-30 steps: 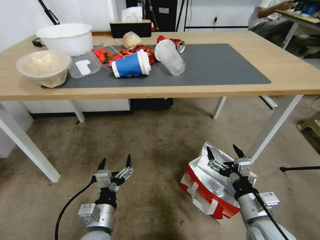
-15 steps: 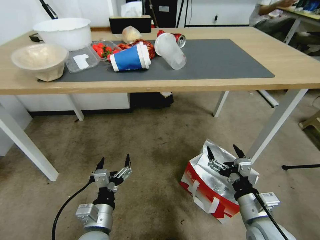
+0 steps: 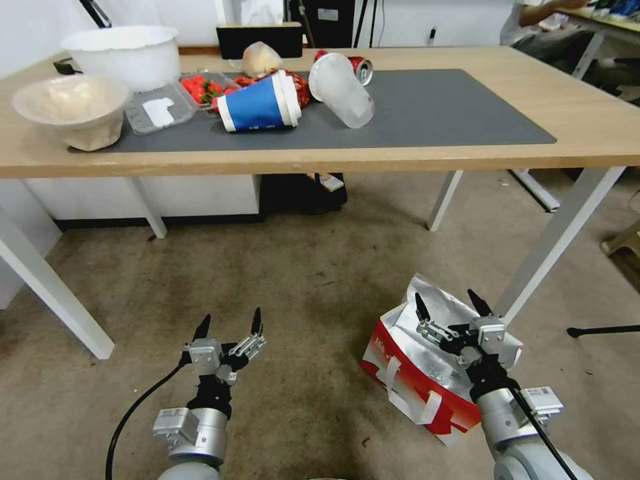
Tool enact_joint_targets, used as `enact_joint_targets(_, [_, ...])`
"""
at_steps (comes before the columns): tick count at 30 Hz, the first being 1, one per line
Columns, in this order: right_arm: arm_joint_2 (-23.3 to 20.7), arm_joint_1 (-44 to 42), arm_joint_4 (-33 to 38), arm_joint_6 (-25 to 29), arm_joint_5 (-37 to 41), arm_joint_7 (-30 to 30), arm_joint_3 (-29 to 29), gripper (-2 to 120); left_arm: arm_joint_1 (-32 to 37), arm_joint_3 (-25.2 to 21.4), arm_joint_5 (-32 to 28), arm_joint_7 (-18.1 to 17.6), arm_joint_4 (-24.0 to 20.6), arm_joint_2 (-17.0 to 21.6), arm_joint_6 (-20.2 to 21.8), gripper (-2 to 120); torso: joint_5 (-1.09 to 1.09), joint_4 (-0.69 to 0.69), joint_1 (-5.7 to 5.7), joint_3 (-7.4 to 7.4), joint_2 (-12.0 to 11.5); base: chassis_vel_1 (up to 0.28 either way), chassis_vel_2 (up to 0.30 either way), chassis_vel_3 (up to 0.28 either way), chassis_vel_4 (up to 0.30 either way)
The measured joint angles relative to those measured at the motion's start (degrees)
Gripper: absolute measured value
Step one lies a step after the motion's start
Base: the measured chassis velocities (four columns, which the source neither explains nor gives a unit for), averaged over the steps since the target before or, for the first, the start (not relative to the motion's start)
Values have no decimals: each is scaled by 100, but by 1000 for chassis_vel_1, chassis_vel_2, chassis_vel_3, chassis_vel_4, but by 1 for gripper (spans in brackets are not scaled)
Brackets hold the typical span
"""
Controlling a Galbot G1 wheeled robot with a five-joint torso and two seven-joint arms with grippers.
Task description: Pick up the food delivery bag from the floor and place it on the table.
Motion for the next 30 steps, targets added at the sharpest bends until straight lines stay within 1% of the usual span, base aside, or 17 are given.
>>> enact_joint_targets(2, [1, 2, 0, 0, -1, -1, 0, 100, 0, 0, 0, 0, 0, -1, 0, 100, 0, 0, -1, -15, -16, 0, 0, 0, 0])
enact_joint_targets(5, [2, 5, 0, 0, -3, -4, -2, 100, 6, 0, -9, -1, -5, -3, 0, 100, 0, 0, -13, -102, -115, 0, 0, 0, 0])
enact_joint_targets(6, [2, 5, 0, 0, -3, -4, -2, 100, 6, 0, -9, -1, -5, -3, 0, 100, 0, 0, -13, -102, -115, 0, 0, 0, 0])
enact_joint_targets(12, [1, -1, -1, 0, -5, -14, 2, 100, 9, 8, -41, -7, 5, 9, 0, 100, 0, 0, -22, -245, -266, 0, 0, 0, 0])
enact_joint_targets(14, [2, -3, 0, 0, -6, -15, 4, 100, 8, 10, -40, -8, 7, 9, 0, 100, 0, 0, -22, -260, -283, 0, 0, 0, 0])
enact_joint_targets(16, [-1, -12, 8, 0, -5, -16, 8, 100, 9, 13, -35, -11, 7, -4, -1, 100, 0, 0, -28, -328, -356, 0, 0, 0, 0])
enact_joint_targets(18, [-2, -13, 9, 0, -6, -17, 8, 100, 11, 14, -32, -11, 6, -6, -1, 100, 0, 0, -29, -349, -376, 0, 0, 0, 0])
enact_joint_targets(20, [0, -14, 9, 0, -9, -18, 8, 100, 20, 19, -23, -11, 6, -7, -1, 100, 0, 0, -33, -401, -434, 0, 0, 0, 0])
enact_joint_targets(25, [10, -15, 9, 0, -22, -20, 3, 100, 18, 20, -18, -12, 6, -11, -5, 100, 0, 0, -54, -406, -514, 0, 0, 0, 0])
enact_joint_targets(30, [7, -16, -16, 2, -27, -24, 2, 100, 17, 17, -17, -15, 6, -11, -7, 100, 0, 0, -58, -406, -525, 0, 0, 0, 0])
